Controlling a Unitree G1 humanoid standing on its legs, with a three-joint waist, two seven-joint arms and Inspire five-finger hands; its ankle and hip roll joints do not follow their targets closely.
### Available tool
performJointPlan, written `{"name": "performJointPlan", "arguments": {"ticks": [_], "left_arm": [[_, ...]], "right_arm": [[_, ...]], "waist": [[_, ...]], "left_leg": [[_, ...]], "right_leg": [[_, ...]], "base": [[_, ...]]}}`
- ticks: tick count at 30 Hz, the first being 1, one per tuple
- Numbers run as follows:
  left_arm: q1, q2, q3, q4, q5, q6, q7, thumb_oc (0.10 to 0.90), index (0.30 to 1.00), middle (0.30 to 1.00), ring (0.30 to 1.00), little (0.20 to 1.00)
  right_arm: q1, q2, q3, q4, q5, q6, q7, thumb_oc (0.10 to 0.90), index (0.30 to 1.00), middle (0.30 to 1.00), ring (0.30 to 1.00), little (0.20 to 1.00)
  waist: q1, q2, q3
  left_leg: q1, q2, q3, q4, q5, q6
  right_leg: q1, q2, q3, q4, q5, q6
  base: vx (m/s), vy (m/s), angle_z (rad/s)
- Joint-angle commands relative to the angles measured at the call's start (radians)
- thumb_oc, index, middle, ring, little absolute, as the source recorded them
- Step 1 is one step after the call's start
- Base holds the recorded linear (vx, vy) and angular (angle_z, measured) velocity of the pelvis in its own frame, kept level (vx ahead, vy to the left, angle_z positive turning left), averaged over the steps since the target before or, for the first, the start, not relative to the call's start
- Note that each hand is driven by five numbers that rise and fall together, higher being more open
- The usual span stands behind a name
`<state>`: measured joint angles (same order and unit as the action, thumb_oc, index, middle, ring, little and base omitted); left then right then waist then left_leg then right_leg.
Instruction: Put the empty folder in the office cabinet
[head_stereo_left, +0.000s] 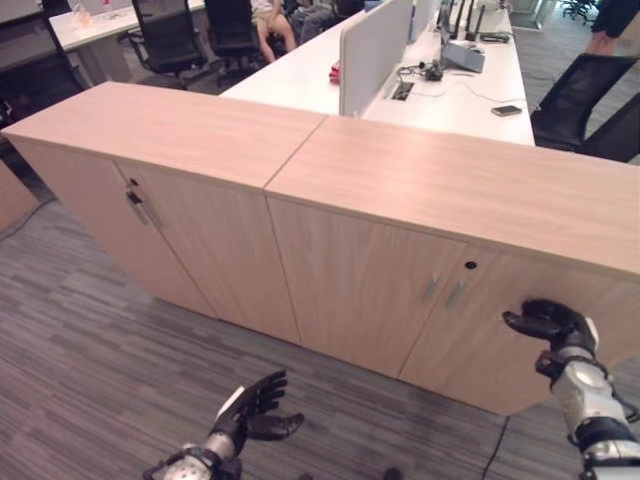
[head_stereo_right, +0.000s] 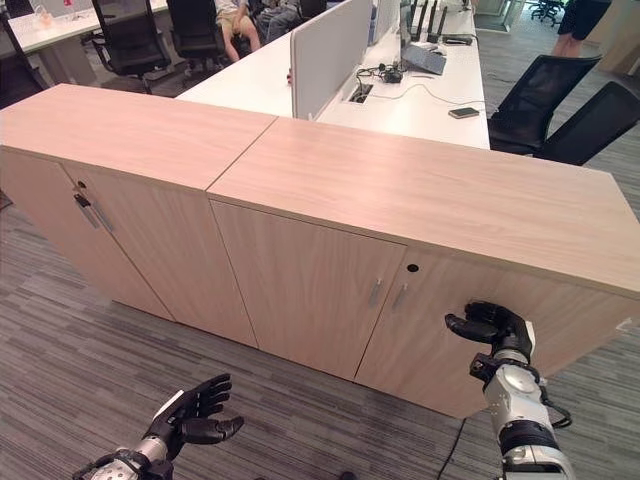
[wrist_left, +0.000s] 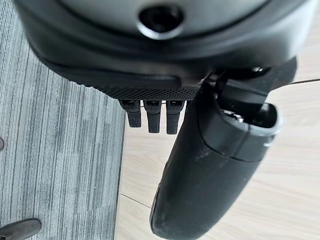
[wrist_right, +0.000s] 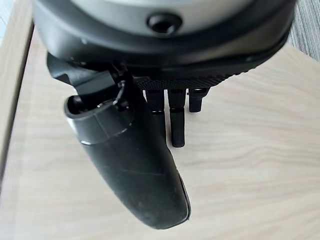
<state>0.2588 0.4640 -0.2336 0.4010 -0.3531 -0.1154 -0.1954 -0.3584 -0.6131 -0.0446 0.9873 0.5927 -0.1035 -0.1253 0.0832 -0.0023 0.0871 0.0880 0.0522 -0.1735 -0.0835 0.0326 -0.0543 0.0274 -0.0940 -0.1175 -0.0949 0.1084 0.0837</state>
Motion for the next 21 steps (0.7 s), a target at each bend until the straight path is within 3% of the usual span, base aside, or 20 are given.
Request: {"name": "performJointPlan", "arguments": {"ticks": [1,5,6,8,9,13,17,21], "left_arm": [[-0.047,0.057,-0.049,-0.060,-0.055,-0.070,-0.021,0.800,0.900,0.900,0.900,0.900],[-0.047,0.049,-0.056,-0.062,-0.058,-0.068,-0.014,0.800,0.900,0.900,0.900,0.900],[-0.048,0.034,-0.054,-0.060,-0.057,-0.066,-0.005,0.800,0.900,0.900,0.900,0.900],[-0.047,0.035,-0.054,-0.060,-0.057,-0.066,-0.005,0.800,0.900,0.900,0.900,0.900],[-0.048,0.016,-0.039,-0.057,-0.053,-0.063,0.011,0.800,0.900,0.900,0.900,0.900],[-0.048,-0.041,0.010,-0.051,-0.026,-0.065,0.034,0.800,0.900,0.900,0.900,0.900],[-0.046,-0.081,0.049,-0.037,0.009,-0.076,0.048,0.800,0.900,0.900,0.900,0.900],[-0.042,-0.098,0.065,-0.030,0.033,-0.087,0.055,0.800,0.900,0.900,0.900,0.900]], "right_arm": [[-0.207,-0.151,0.028,0.023,0.032,-0.088,0.019,0.800,0.900,0.900,0.900,0.900],[-0.211,-0.114,0.059,-0.018,0.034,-0.087,0.025,0.800,0.900,0.900,0.900,0.900],[-0.165,-0.047,0.061,-0.085,0.049,-0.099,0.022,0.800,0.900,0.900,0.900,0.900],[-0.159,-0.045,0.059,-0.091,0.048,-0.098,0.019,0.800,0.900,0.900,0.900,0.900],[-0.065,0.046,0.054,-0.238,0.046,-0.116,0.012,0.800,0.900,0.900,0.900,0.900],[0.198,0.210,0.045,-0.530,-0.039,-0.133,0.046,0.800,0.900,0.900,0.900,0.900],[0.408,0.299,0.094,-0.648,-0.162,-0.109,0.100,0.800,0.900,0.900,0.900,0.900],[0.488,0.314,0.167,-0.620,-0.324,-0.084,0.136,0.800,0.900,0.900,0.900,0.900]], "waist": [[0.028,-0.016,-0.050],[0.019,-0.010,-0.048],[0.007,-0.004,-0.048],[0.008,-0.005,-0.049],[-0.009,0.001,-0.048],[-0.043,0.005,-0.042],[-0.074,0.003,-0.040],[-0.096,0.004,-0.036]], "left_leg": [[0.016,0.017,0.088,-0.004,-0.079,-0.023],[0.022,0.025,0.105,-0.004,-0.078,-0.026],[0.027,0.029,0.116,-0.004,-0.079,-0.025],[0.027,0.029,0.116,-0.004,-0.079,-0.025],[0.030,0.032,0.124,-0.004,-0.079,-0.023],[0.031,0.034,0.142,-0.004,-0.071,-0.021],[0.036,0.037,0.158,-0.004,-0.073,-0.022],[0.050,0.045,0.183,-0.004,-0.089,-0.023]], "right_leg": [[0.089,-0.054,-0.077,0.009,-0.088,0.094],[0.089,-0.051,-0.071,0.008,-0.088,0.092],[0.088,-0.049,-0.063,0.008,-0.090,0.088],[0.089,-0.049,-0.062,0.008,-0.090,0.088],[0.085,-0.047,-0.052,0.008,-0.090,0.085],[0.075,-0.048,-0.038,0.008,-0.081,0.081],[0.070,-0.048,-0.024,0.008,-0.078,0.081],[0.067,-0.045,-0.006,0.008,-0.085,0.083]], "base": [[0.00,-0.027,-0.10],[0.00,-0.024,-0.11],[0.01,-0.003,-0.25],[0.00,0.000,-0.31],[0.00,0.005,-0.25],[-0.03,0.000,-0.14],[-0.01,-0.002,-0.08],[-0.01,0.010,-0.24]]}}
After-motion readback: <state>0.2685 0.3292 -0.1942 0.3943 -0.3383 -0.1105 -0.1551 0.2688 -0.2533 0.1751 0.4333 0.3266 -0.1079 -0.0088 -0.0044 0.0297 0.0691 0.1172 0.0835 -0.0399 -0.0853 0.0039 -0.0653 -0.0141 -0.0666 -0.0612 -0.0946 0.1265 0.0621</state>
